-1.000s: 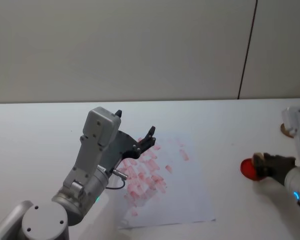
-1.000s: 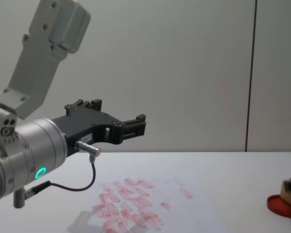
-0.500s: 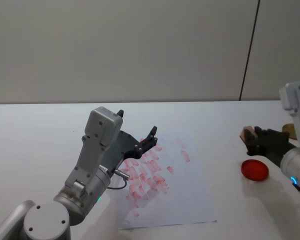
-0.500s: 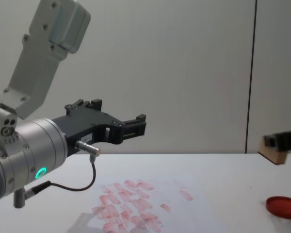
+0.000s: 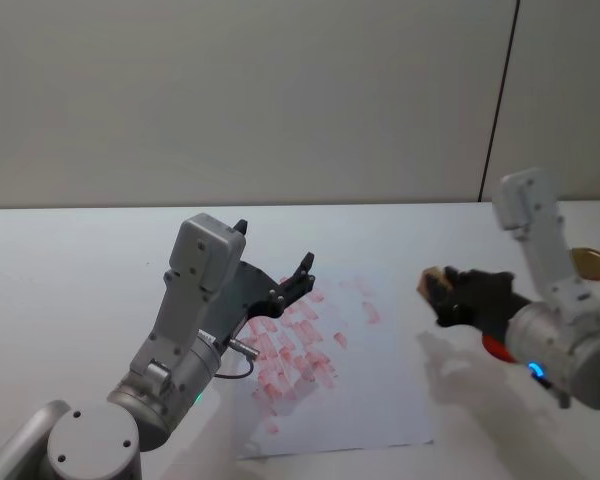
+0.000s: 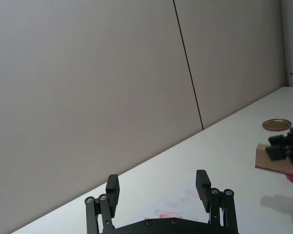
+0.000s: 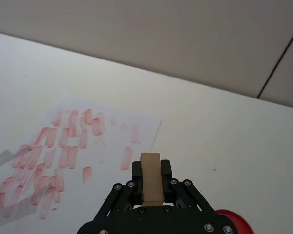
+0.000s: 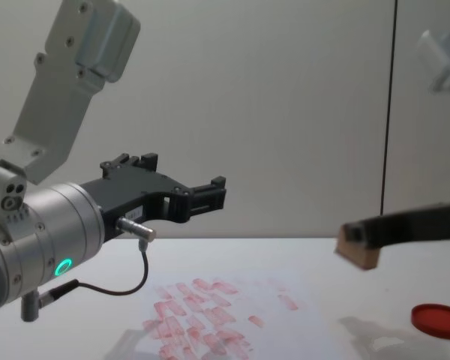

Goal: Use the one hand to pick up the stamp and affix it onto the A4 paper.

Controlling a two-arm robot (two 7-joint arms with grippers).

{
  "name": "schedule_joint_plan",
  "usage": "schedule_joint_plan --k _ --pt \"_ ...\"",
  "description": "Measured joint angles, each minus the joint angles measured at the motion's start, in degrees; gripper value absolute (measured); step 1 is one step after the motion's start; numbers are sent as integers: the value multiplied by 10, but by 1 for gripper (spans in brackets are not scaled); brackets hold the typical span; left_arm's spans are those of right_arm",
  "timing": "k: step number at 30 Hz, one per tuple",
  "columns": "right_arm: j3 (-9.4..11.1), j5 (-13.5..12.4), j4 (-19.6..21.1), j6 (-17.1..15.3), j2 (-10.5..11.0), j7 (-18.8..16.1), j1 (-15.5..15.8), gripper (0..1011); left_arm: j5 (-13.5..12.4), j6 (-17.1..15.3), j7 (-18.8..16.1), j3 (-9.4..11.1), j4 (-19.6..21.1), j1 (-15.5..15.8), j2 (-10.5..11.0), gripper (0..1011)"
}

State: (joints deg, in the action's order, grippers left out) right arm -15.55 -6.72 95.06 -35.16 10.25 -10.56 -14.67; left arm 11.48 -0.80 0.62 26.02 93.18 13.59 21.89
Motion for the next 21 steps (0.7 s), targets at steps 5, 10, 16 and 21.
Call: schedule_joint_plan --k 5,10,16,21 --pt "-12 12 -27 -6 -12 -18 -11 211 0 0 0 0 0 0 0 993" --pt "-25 30 -64 -8 -27 -37 -27 211 0 0 0 0 0 0 0 993" --pt "-35 47 -102 -8 -40 -51 -42 211 0 0 0 0 0 0 0 993" --pt "-42 58 -127 -7 -48 -59 -53 211 0 0 0 0 0 0 0 993"
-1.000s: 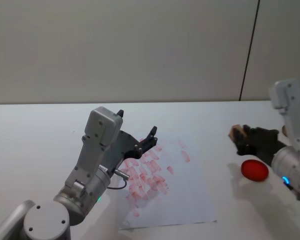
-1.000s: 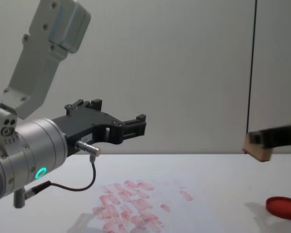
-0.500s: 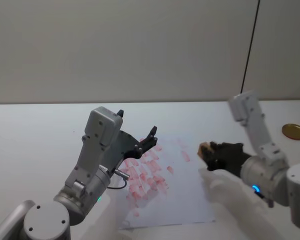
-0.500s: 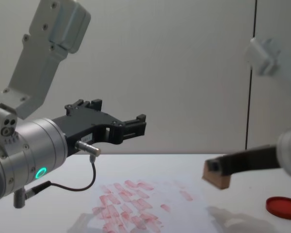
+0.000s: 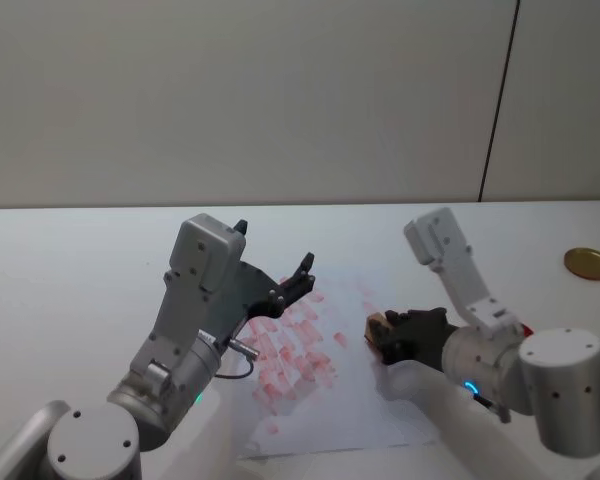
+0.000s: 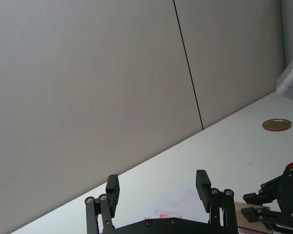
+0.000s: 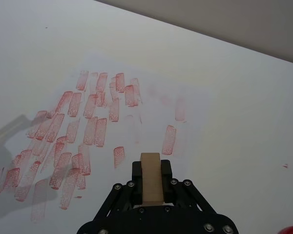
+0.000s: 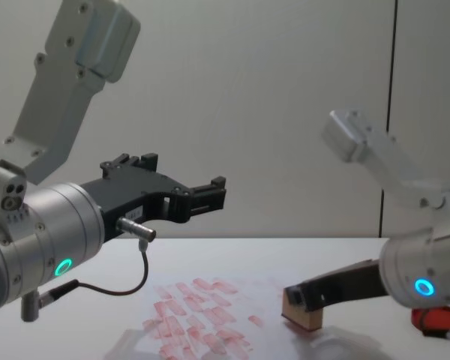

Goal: Use the one hand to pick up the stamp and affix it onto the A4 paper.

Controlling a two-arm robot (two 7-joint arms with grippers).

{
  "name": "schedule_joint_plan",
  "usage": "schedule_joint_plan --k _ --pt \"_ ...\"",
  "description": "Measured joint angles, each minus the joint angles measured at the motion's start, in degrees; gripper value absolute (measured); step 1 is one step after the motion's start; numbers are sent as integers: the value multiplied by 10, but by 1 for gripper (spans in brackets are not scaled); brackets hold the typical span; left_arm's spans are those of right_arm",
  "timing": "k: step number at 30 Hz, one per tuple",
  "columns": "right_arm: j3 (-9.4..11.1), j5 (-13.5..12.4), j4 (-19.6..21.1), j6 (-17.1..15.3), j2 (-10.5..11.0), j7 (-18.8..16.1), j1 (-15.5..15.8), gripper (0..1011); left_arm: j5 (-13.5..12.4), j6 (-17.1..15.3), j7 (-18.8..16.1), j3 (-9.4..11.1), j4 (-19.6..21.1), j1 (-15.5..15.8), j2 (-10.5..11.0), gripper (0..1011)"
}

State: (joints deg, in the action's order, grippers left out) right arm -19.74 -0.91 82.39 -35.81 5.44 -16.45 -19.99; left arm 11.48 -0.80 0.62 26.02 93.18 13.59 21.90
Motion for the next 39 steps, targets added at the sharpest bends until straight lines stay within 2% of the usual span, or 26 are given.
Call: schedule_joint_plan --k 17,39 --pt "-15 33 -53 2 -20 -15 -26 211 0 0 0 0 0 0 0 993" --pt "-16 38 -91 -4 -30 -20 -45 212 0 0 0 0 0 0 0 993"
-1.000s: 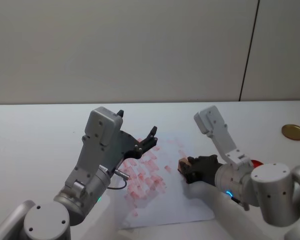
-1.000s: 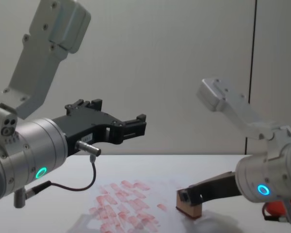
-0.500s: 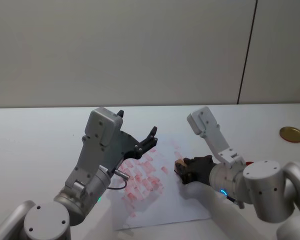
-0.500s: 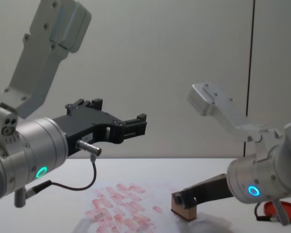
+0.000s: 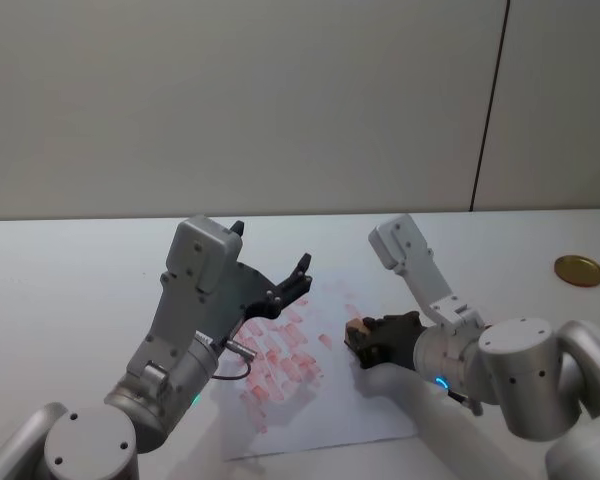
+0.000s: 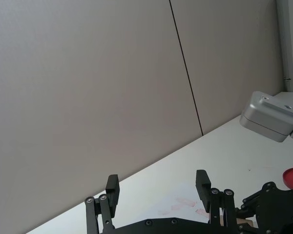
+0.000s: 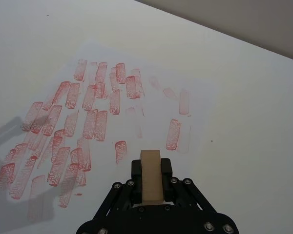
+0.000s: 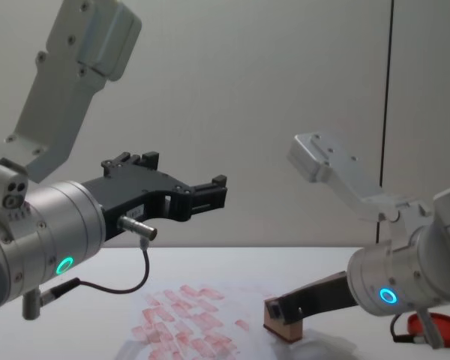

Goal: Use the one hand to pick up the stamp and affix it onto the A4 paper.

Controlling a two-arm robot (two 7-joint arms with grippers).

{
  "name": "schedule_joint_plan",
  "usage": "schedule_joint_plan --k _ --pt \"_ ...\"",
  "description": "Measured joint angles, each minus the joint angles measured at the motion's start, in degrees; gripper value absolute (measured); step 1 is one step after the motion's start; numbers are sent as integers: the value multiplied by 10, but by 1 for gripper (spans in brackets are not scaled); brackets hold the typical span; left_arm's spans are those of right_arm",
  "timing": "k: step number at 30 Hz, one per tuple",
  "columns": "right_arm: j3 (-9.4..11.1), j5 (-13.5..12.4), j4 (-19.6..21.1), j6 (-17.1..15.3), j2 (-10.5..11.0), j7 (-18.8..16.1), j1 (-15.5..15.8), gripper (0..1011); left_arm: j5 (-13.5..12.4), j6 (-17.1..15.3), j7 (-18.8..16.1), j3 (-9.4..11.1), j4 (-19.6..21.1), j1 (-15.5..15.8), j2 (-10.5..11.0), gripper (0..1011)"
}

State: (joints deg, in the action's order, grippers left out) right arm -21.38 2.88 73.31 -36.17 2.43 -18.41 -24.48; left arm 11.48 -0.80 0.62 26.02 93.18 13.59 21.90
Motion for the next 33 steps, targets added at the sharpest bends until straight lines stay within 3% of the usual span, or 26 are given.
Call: schedule_joint_plan --k 12,25,33 --pt "4 -7 10 0 3 2 4 213 0 0 0 0 0 0 0 993" --pt "16 -22 94 22 22 26 31 213 0 0 0 0 0 0 0 993" --pt "39 -48 169 31 46 59 58 213 0 0 0 0 0 0 0 993"
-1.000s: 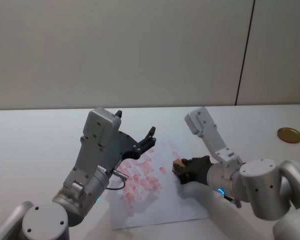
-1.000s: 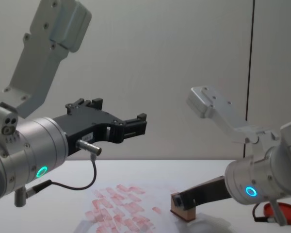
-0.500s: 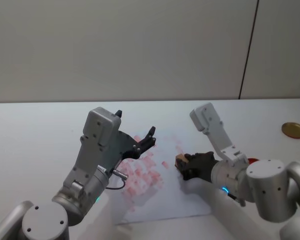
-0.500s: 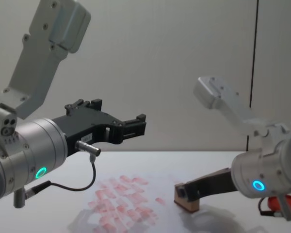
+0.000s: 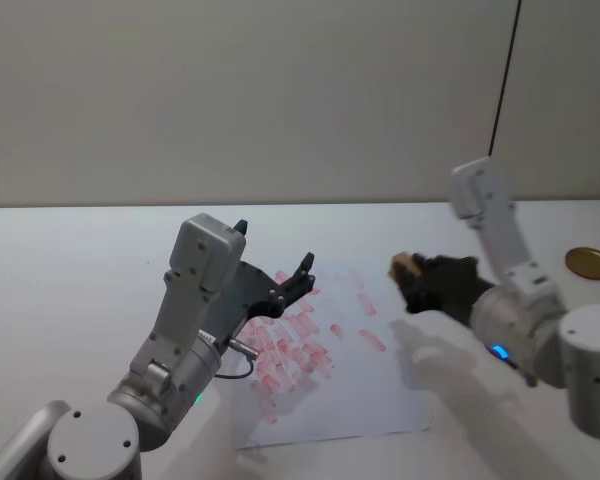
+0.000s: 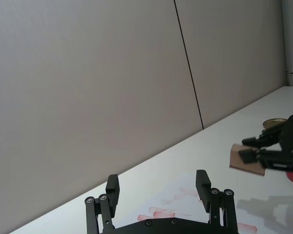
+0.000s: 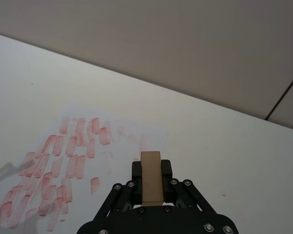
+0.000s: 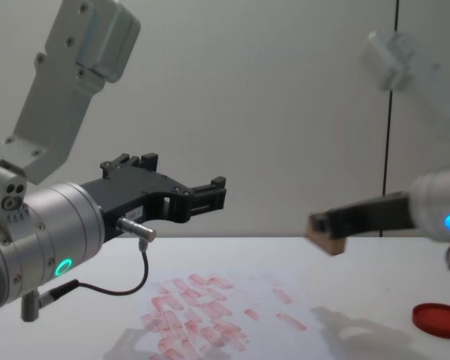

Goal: Use the one hand to pick up the stamp and affix it onto the A4 paper.

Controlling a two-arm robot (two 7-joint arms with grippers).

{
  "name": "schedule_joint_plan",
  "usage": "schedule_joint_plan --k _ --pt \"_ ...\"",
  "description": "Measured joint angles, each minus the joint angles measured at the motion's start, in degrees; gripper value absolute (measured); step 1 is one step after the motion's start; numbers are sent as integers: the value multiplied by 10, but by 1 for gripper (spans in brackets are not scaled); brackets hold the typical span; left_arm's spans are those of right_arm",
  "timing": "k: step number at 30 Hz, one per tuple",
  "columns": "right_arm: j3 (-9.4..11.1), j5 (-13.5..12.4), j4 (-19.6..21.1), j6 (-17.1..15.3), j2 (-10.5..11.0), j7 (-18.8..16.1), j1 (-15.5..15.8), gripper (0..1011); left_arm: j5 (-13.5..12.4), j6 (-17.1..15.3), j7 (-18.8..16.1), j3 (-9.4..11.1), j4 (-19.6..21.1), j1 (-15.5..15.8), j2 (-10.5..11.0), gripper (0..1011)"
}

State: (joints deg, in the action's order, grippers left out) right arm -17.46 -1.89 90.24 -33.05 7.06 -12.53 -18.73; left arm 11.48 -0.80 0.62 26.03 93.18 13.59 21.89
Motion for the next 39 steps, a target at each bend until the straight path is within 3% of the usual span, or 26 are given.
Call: schedule_joint_plan --k 10,18,27,39 --pt "37 -41 65 -8 40 47 45 212 0 0 0 0 0 0 0 993" --pt "58 -64 83 -17 63 69 75 212 0 0 0 0 0 0 0 993" --pt "74 -74 80 -21 79 85 97 213 0 0 0 0 0 0 0 993" --pt "82 -77 45 -9 83 89 95 212 0 0 0 0 0 0 0 993"
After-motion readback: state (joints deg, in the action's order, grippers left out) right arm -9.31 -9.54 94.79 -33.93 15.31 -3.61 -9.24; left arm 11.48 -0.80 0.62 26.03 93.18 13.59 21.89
